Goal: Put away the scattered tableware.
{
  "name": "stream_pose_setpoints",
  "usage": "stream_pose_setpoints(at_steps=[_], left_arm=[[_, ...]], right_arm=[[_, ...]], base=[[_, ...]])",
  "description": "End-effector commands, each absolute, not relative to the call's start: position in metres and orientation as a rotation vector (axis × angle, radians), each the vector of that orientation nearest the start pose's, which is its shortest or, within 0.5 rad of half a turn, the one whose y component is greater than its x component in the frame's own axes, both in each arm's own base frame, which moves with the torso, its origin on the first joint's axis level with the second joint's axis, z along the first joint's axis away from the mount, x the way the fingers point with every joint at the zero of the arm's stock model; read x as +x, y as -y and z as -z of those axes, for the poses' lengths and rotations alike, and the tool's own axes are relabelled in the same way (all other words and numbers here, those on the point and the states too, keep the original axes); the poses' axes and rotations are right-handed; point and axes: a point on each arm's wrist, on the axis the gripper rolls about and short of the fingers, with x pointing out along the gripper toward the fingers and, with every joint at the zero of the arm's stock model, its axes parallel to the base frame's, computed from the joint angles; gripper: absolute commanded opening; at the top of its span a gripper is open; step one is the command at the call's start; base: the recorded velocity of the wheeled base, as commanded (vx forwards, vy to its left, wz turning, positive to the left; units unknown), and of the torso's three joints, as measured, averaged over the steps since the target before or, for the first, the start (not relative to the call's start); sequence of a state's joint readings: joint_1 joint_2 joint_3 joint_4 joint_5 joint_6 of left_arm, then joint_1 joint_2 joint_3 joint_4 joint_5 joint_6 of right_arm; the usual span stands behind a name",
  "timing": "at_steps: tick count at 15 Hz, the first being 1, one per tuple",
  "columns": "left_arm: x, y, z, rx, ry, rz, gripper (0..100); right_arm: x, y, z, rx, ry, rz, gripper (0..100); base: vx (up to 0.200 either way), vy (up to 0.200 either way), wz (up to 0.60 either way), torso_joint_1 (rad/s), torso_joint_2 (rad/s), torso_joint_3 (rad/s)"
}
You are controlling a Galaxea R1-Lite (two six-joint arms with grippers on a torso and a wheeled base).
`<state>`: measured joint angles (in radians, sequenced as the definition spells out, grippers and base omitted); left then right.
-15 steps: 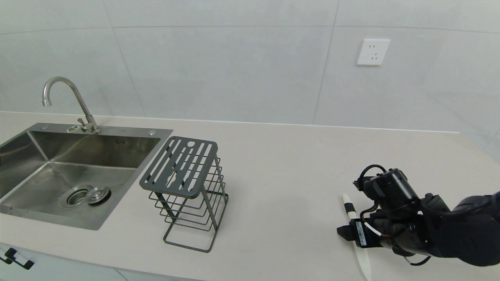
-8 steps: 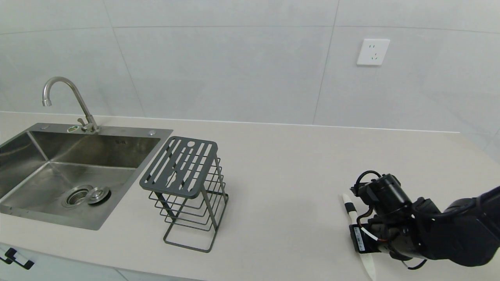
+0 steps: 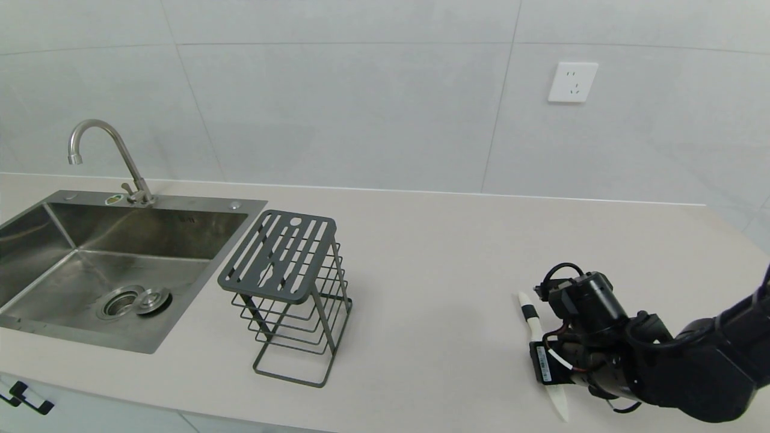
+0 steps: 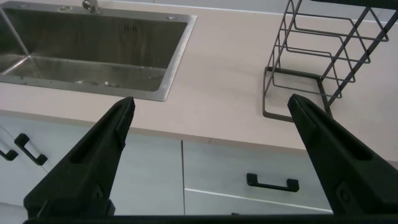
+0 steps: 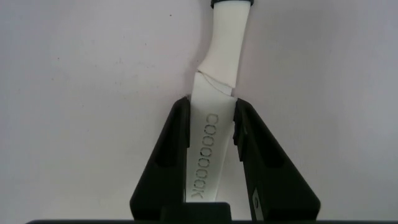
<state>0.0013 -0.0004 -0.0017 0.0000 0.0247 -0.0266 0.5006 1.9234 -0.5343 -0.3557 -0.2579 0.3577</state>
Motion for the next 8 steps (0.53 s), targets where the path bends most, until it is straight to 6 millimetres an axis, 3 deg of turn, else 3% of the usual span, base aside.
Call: stream_pose_setpoints(at_steps=[1,2,4,8], left_arm=[[-0.023,-0.001,-0.076,-0.028,0.002,-0.026,100],[-0.023,-0.001,-0.076,-0.028,0.002,-0.026,100],[-0.023,-0.001,-0.076,-0.028,0.002,-0.026,100],[-0.023,-0.001,-0.076,-0.026,0.002,-0.026,100]], right_arm=[[0.236,-0.120,-0.060,-0.018,-0.887,-0.064,0],[0.236,-0.117,-0.081,0.002,-0.813,-0.080,0],[0.231,-0.114,-0.098,0.022,-0.761,-0.112,0],[0.224,-0.110,-0.114,0.059,-0.713,-0.157,0]], base=[[0.000,0.000,0.00,0.000,0.00,0.000],[0.000,0.000,0.00,0.000,0.00,0.000],[0.000,0.000,0.00,0.000,0.00,0.000],[0.000,0.000,0.00,0.000,0.00,0.000]])
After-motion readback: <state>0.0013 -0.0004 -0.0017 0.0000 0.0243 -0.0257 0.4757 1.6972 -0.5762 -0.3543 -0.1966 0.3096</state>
